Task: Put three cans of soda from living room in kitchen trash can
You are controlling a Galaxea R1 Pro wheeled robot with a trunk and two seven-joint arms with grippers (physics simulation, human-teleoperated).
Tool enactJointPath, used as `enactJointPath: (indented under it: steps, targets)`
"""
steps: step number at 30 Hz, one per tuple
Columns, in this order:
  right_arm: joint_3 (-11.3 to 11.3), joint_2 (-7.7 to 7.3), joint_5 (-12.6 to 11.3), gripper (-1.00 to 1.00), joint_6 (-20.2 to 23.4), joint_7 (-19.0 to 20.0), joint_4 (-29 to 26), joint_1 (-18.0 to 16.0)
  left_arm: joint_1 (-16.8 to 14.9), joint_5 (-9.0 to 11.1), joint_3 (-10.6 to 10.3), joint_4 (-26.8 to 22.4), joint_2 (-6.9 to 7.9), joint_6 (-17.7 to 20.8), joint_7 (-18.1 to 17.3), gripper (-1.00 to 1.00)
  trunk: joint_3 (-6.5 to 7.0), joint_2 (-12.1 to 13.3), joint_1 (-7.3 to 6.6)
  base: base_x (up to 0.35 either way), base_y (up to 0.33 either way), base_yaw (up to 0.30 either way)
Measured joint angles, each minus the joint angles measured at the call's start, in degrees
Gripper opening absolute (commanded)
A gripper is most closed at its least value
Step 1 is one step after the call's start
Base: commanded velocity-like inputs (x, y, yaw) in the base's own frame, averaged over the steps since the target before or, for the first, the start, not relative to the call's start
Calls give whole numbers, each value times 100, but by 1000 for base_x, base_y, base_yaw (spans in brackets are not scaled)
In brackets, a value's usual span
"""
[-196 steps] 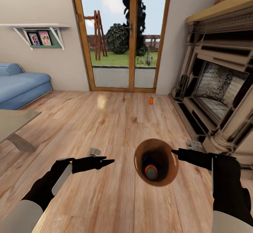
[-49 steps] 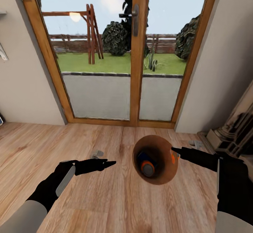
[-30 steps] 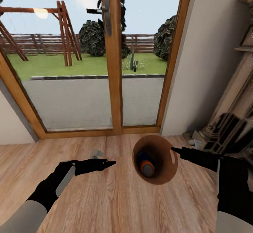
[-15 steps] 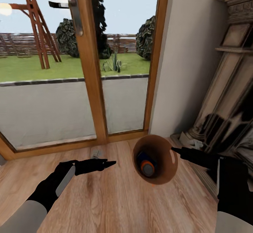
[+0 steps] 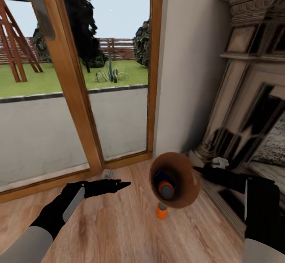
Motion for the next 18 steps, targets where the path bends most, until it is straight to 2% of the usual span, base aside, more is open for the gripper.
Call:
enactJointPath:
  steps: [5,18]
  targets:
    - [0,1,-4,-100,-2,0,-1,0,1,2,3,-3,0,2,-1,100,0,0,0,99,0,-268]
    - [0,0,-6,-100,5,0,-1,0,2,9,4,-9,0,-5,-26,100,0,0,0,5,0,-265]
